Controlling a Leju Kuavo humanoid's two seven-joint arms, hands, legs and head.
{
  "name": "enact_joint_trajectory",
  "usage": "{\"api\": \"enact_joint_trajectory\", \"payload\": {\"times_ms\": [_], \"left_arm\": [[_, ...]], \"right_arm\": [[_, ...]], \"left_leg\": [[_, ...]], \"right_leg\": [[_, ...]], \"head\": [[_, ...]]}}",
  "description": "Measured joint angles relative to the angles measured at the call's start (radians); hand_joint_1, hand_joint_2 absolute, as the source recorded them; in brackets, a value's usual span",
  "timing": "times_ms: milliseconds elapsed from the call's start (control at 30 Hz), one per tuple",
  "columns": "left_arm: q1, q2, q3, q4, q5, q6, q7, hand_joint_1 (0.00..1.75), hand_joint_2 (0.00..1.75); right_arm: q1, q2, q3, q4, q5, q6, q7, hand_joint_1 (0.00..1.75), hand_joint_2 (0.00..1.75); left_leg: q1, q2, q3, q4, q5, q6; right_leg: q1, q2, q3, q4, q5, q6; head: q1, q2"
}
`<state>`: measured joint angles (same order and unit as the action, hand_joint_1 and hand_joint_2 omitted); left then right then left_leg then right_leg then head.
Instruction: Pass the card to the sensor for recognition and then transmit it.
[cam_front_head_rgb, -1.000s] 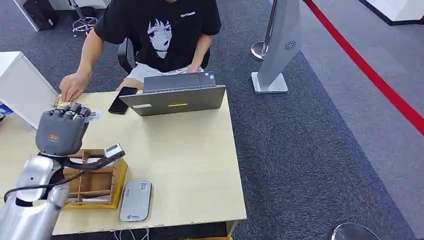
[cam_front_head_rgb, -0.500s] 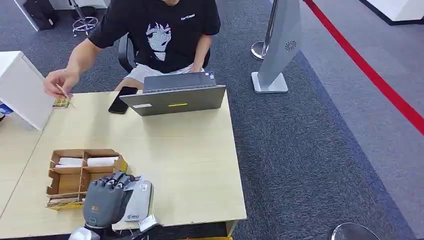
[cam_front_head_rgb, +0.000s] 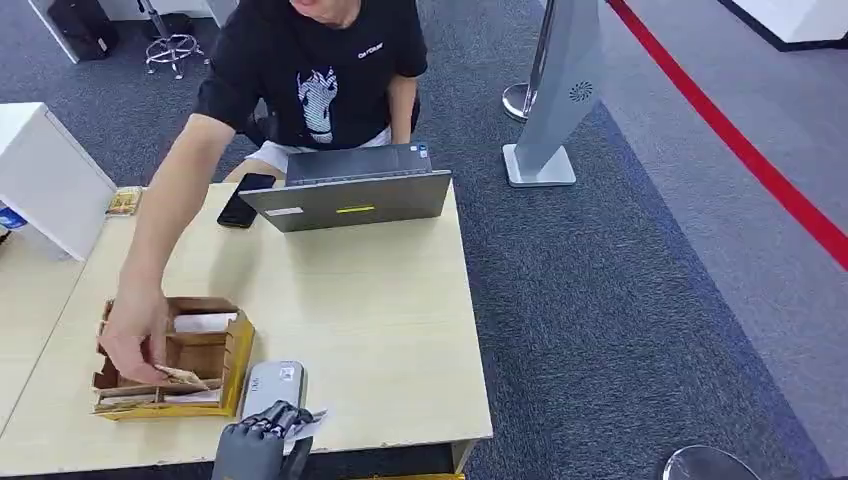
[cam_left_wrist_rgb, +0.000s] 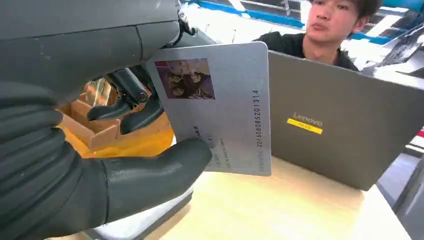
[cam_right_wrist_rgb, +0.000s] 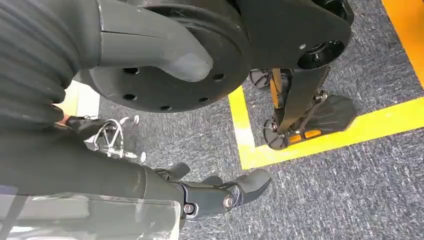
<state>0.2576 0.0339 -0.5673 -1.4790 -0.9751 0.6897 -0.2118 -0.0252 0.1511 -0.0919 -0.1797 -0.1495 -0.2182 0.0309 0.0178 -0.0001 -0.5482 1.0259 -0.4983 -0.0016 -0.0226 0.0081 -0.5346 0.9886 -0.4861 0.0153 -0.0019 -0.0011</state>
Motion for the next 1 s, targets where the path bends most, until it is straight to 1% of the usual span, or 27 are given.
{"api": "enact_joint_trajectory", "payload": {"times_ms": [100, 167, 233, 400, 500, 600, 800, 1000], "left_arm": [[-0.003, 0.0, -0.004, 0.009, 0.016, 0.0, 0.034, 1.75, 1.75], [-0.011, -0.001, -0.005, 0.034, 0.028, 0.0, 0.045, 1.75, 1.75], [-0.02, -0.005, -0.004, 0.073, 0.035, 0.0, 0.044, 1.75, 1.75], [-0.039, -0.021, 0.003, 0.165, 0.019, 0.0, 0.035, 1.75, 1.75], [-0.055, -0.024, 0.023, 0.226, 0.069, 0.0, 0.006, 1.75, 1.75], [-0.067, -0.027, 0.039, 0.273, 0.092, 0.0, -0.005, 1.75, 1.75], [-0.082, -0.039, 0.058, 0.334, 0.108, 0.001, -0.006, 1.75, 1.75], [-0.082, -0.052, 0.106, 0.342, 0.115, 0.001, -0.035, 1.75, 1.75]], "right_arm": [[0.0, 0.0, 0.0, 0.0, 0.004, 0.021, 0.0, 0.0, 1.75], [0.001, -0.002, 0.0, 0.0, 0.006, 0.038, 0.002, 0.0, 1.75], [0.001, -0.004, 0.0, 0.0, 0.013, 0.045, 0.004, 0.0, 1.75], [0.002, -0.005, 0.0, 0.0, 0.023, 0.045, 0.011, 0.0, 1.75], [0.002, -0.005, 0.0, 0.0, 0.024, 0.045, 0.013, 0.0, 1.75], [0.002, -0.005, 0.0, 0.0, 0.031, 0.045, 0.014, 0.0, 1.75], [0.002, -0.005, 0.0, 0.0, 0.036, 0.045, 0.017, 0.0, 1.75], [0.002, -0.005, 0.0, 0.0, 0.038, 0.044, 0.017, 0.0, 1.75]], "left_leg": [[0.0, 0.0, 0.0, 0.0, 0.0, 0.0], [0.0, 0.0, 0.0, 0.0, 0.0, 0.0], [0.0, 0.0, 0.0, 0.0, 0.0, 0.0], [0.0, 0.0, 0.0, 0.0, 0.0, 0.0], [0.0, 0.0, 0.0, 0.0, 0.0, 0.0], [0.0, 0.0, 0.0, 0.0, 0.0, 0.0], [0.0, 0.0, 0.0, 0.0, 0.0, 0.0], [0.0, 0.0, 0.0, 0.0, 0.0, 0.0]], "right_leg": [[0.0, 0.0, 0.0, 0.0, 0.0, 0.0], [0.0, 0.0, 0.0, 0.0, 0.0, 0.0], [0.0, 0.0, 0.0, 0.0, 0.0, 0.0], [0.0, 0.0, 0.0, 0.0, 0.0, 0.0], [0.0, 0.0, 0.0, 0.0, 0.0, 0.0], [0.0, 0.0, 0.0, 0.0, 0.0, 0.0], [0.0, 0.0, 0.0, 0.0, 0.0, 0.0], [0.0, 0.0, 0.0, 0.0, 0.0, 0.0]], "head": [[0.0, 0.0], [0.0, 0.0], [0.0, 0.0], [0.0, 0.0], [0.0, 0.0], [0.0, 0.0], [0.0, 0.0], [0.0, 0.0]]}}
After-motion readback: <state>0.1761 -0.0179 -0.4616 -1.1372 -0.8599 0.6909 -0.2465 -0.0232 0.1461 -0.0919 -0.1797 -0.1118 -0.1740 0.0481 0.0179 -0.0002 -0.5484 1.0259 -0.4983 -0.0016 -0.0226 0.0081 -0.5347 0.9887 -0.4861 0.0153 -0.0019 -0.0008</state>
